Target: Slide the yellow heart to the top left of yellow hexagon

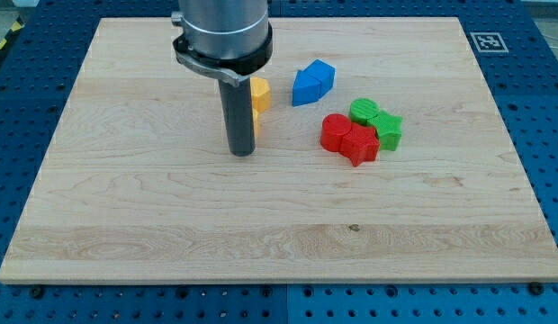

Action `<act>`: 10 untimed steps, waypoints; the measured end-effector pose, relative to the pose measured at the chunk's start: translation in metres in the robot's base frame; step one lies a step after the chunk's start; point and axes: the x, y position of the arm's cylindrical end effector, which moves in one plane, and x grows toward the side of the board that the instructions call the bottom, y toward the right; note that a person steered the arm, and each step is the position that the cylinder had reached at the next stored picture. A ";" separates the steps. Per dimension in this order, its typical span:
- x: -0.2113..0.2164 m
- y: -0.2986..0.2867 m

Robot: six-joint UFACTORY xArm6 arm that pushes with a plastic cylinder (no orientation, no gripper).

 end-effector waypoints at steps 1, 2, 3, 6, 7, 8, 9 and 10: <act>-0.015 0.000; -0.001 0.002; -0.009 0.009; -0.060 -0.016; -0.070 -0.022; -0.082 -0.024; -0.090 -0.024; -0.061 -0.015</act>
